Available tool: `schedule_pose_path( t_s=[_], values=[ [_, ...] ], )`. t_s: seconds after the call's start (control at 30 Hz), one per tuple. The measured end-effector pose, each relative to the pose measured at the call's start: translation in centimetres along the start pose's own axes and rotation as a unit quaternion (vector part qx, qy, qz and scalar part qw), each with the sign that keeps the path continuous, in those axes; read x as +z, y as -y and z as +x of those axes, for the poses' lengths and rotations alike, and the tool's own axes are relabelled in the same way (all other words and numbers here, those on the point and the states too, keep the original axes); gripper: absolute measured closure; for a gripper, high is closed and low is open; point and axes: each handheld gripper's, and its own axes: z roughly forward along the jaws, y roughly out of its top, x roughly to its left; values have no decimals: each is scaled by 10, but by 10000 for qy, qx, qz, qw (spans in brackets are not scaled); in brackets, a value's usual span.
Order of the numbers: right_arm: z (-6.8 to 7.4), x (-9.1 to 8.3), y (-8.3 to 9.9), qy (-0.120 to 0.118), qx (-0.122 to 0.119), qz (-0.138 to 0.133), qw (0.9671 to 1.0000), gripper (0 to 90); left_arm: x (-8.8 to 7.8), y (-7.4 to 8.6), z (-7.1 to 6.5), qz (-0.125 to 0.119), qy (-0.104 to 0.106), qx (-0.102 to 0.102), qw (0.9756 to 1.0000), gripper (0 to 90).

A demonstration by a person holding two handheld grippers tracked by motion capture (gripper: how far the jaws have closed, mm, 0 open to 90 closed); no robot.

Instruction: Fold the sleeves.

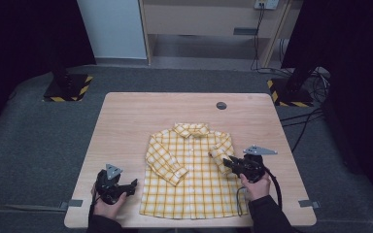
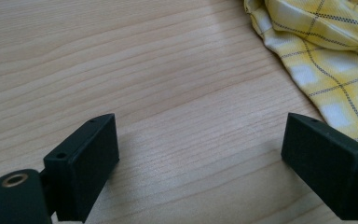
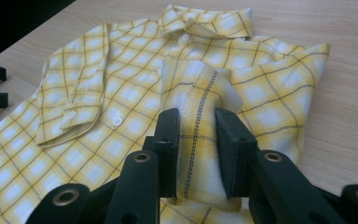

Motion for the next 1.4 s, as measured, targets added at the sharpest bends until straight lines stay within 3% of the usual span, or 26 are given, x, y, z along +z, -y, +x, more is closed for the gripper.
schedule_pose_path(
  t_s=[0.37, 0.63, 0.77, 1.2, 1.4],
  values=[
    [4, 12, 4, -172, -60, 401, 9990, 646, 0, 0, 0, -1, 1, 0, 10000, 98],
    [13, 20, 5, -475, -258, 589, 9968, 553, 0, 0, 0, -1, 0, -1, 10000, 98],
    [15, 20, 5, -582, -279, 565, 9963, 516, 0, 0, 0, 0, 1, -1, 10000, 98],
    [13, 17, 4, -447, -290, 414, 9977, 474, 0, 0, 0, -1, 1, 0, 10000, 98],
    [12, 16, 6, -283, -254, 88, 9992, 408, 0, 0, 0, -1, 0, 0, 10000, 98]
  ],
)
